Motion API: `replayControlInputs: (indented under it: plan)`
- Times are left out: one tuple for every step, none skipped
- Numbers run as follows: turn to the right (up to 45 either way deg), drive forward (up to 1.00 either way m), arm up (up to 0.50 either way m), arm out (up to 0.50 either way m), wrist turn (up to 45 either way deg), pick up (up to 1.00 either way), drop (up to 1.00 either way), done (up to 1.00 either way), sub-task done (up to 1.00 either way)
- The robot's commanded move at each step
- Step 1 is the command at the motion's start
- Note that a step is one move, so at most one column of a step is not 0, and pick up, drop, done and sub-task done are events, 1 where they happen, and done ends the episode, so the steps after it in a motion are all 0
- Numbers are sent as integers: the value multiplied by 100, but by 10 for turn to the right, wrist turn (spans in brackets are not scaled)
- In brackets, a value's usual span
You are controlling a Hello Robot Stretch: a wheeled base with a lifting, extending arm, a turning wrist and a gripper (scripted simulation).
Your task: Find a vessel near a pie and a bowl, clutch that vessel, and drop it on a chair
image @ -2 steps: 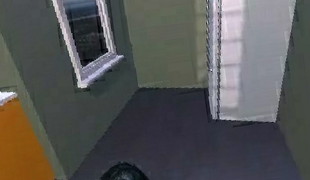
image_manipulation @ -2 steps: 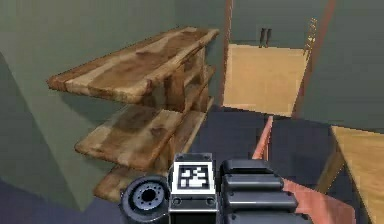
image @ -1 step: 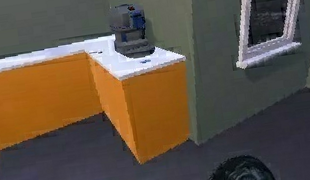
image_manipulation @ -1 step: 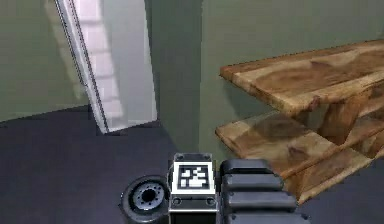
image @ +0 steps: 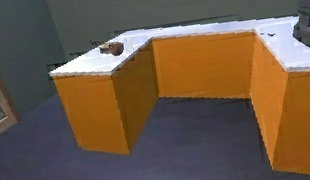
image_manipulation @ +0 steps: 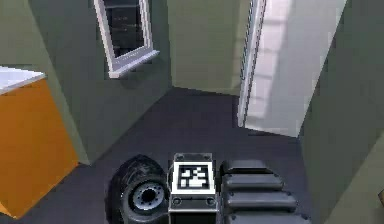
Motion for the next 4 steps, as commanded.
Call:
replayControlInputs:
  plan:
    - [-330, 0, 0, 0, 0, 0, 0, 0, 0]
    - [450, 0, 0, 0, 0, 0, 0, 0, 0]
    - [450, 0, 0, 0, 0, 0, 0, 0, 0]
    - [360, 0, 0, 0, 0, 0, 0, 0, 0]
